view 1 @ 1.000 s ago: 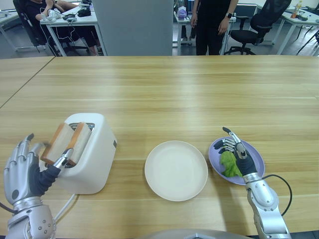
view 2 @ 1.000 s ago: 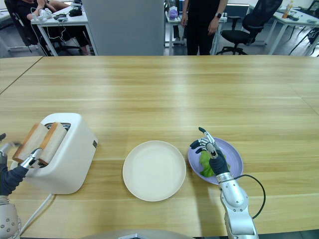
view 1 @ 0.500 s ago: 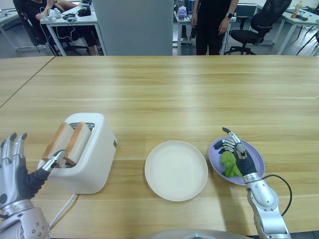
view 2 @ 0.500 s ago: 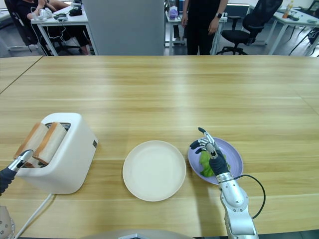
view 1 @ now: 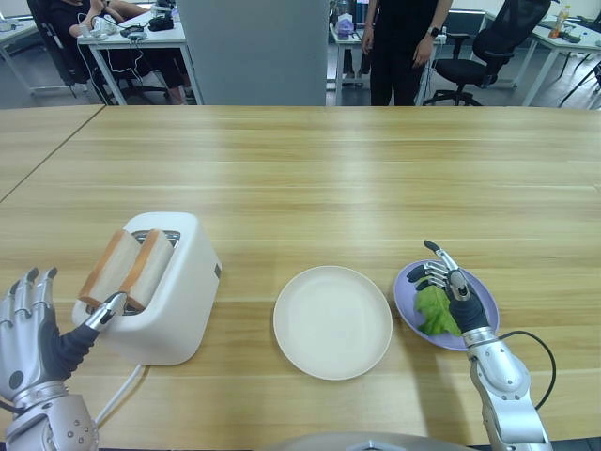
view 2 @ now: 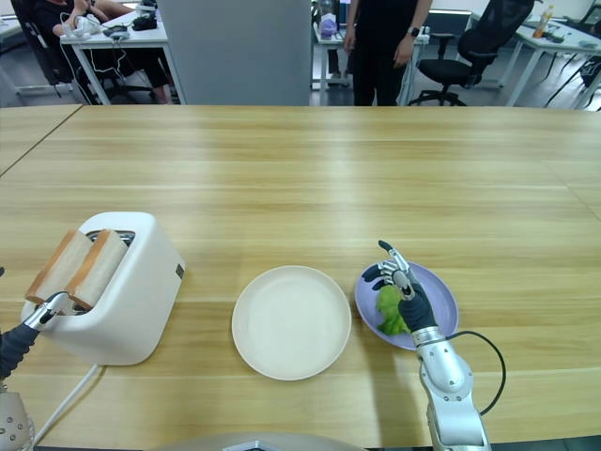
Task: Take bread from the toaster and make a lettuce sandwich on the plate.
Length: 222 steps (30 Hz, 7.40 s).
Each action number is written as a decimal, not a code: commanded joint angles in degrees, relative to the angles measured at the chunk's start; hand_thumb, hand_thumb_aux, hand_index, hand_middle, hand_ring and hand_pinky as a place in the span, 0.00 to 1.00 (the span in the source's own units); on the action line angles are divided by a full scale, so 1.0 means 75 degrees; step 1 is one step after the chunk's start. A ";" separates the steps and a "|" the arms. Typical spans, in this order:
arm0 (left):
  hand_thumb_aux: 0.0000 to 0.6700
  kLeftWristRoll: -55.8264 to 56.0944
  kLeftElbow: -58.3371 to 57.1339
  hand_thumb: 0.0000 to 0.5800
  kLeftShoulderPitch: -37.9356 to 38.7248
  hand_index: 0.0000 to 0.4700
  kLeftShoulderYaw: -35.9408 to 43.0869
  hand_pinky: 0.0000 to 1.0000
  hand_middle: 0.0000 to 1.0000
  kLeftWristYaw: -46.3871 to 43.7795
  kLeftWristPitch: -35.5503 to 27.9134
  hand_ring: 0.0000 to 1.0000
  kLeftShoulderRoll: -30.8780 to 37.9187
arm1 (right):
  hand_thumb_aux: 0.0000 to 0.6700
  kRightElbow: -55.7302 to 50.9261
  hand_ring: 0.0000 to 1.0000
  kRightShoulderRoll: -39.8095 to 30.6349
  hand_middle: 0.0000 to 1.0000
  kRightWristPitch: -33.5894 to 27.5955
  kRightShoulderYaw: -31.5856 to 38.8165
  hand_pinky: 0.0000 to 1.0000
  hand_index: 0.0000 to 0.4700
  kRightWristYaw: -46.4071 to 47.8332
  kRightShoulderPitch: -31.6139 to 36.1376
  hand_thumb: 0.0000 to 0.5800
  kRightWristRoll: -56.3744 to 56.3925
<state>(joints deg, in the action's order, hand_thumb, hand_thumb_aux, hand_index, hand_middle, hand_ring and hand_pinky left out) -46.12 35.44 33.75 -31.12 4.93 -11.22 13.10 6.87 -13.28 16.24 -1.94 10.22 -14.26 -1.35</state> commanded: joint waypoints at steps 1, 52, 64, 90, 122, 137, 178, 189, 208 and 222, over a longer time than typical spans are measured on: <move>0.05 0.0173 -0.0286 0.11 -0.0030 0.05 -0.0127 0.00 0.00 -0.0020 -0.0050 0.00 0.0104 | 0.00 0.0049 0.47 -0.0032 0.47 -0.0067 -0.0104 0.47 0.00 0.0010 -0.0084 0.00 0.0058; 1.00 0.1467 0.0338 1.00 -0.1499 0.98 0.0443 1.00 1.00 0.0398 0.0039 1.00 -0.0071 | 0.00 -0.0149 0.48 -0.0001 0.48 -0.0067 -0.0050 0.48 0.00 -0.0037 0.0048 0.00 -0.0017; 1.00 0.1614 0.1082 1.00 -0.2270 0.98 -0.0634 1.00 1.00 0.0447 -0.0310 1.00 0.0163 | 0.00 -0.0331 0.48 0.0041 0.48 -0.0023 0.0016 0.48 0.00 -0.0062 0.0136 0.00 -0.0086; 1.00 0.4788 -0.0548 1.00 -0.2101 0.98 0.5906 1.00 1.00 -0.0372 -0.0797 1.00 -0.2677 | 0.00 -0.0409 0.45 -0.1546 0.45 -0.0166 -0.0204 0.45 0.00 0.0311 0.1800 0.00 -0.0960; 0.00 0.4493 -0.3715 0.00 -0.2038 0.00 0.6578 1.00 1.00 0.0457 0.1511 1.00 -0.2166 | 0.00 -0.6829 0.47 -0.4700 0.47 0.4163 0.1283 0.47 0.00 -0.3698 0.3525 0.00 -0.5409; 0.00 0.3353 -0.0476 0.00 -0.1668 0.00 0.6626 1.00 1.00 0.0458 0.0173 1.00 -0.2136 | 0.00 -0.8539 0.47 -0.5197 0.47 0.3656 0.3523 0.47 0.00 -0.5988 0.4875 0.00 -0.7801; 0.00 0.3399 -0.0806 0.00 -0.1313 0.00 0.6549 1.00 1.00 0.0935 0.0447 1.00 -0.2227 | 1.00 -0.9370 0.42 -0.5118 0.42 0.2919 0.6614 0.42 0.98 -0.8313 0.6377 1.00 -0.8988; 0.00 0.3356 -0.0143 0.00 -0.1287 0.00 0.6171 1.00 1.00 0.0897 0.0335 1.00 -0.2137 | 1.00 -0.7500 0.40 -0.5896 0.40 0.3207 0.5547 0.40 0.98 -0.7648 0.6214 1.00 -0.8107; 0.00 0.2968 0.1941 0.00 -0.1424 0.00 0.4026 1.00 1.00 0.0496 -0.0439 1.00 -0.1760 | 1.00 -0.2990 0.37 -0.5328 0.37 0.3162 0.3505 0.37 0.98 -0.4494 0.4806 1.00 -0.6152; 0.00 0.2186 0.1559 0.00 -0.1614 0.00 0.3469 1.00 1.00 0.0437 -0.0556 1.00 -0.1621 | 1.00 -0.1729 0.35 -0.3087 0.35 0.2963 0.3457 0.35 0.98 -0.2119 0.4512 1.00 -0.4979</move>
<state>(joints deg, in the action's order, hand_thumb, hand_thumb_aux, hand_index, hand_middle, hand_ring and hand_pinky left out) -29.39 49.15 21.62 -5.52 8.52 -14.86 1.30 -7.13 -37.69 39.00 23.14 -8.14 20.04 -40.19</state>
